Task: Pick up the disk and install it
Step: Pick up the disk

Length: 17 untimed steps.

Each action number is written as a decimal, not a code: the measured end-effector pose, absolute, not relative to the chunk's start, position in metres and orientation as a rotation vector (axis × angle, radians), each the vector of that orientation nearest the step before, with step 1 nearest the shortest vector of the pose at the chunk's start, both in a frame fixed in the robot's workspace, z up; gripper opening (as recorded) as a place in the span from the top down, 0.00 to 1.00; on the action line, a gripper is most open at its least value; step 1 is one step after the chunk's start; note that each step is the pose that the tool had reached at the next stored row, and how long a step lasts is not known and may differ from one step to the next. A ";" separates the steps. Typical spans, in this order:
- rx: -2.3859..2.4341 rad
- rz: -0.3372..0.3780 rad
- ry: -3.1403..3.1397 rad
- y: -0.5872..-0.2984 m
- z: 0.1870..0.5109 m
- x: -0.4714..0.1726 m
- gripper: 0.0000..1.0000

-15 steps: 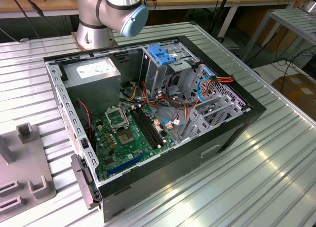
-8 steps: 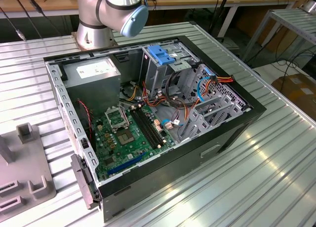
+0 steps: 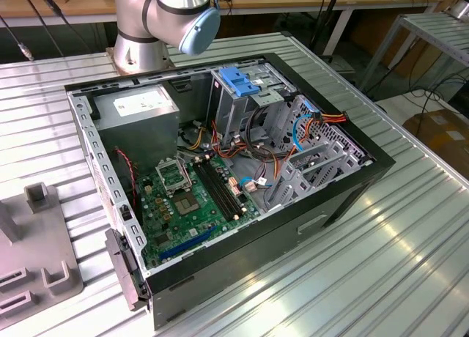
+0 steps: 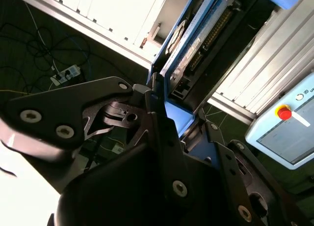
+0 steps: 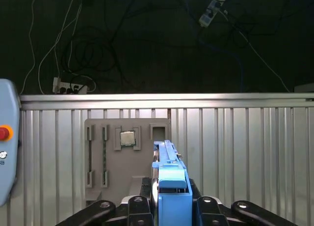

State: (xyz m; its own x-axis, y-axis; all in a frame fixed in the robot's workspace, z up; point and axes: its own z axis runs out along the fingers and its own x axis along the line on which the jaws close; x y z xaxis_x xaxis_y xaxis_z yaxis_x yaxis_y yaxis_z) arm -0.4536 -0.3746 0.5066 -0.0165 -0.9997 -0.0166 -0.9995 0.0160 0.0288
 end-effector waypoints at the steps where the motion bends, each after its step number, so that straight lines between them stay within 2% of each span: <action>1: 2.197 -0.050 -2.233 -0.375 0.507 -0.454 0.63; 17: 2.197 -0.050 -2.233 -0.375 0.507 -0.445 0.63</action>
State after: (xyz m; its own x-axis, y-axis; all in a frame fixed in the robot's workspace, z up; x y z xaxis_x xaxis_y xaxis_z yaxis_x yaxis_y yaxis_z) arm -0.4448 -0.3747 0.5066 -0.0165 -0.9997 -0.0166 -0.9995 0.0160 0.0289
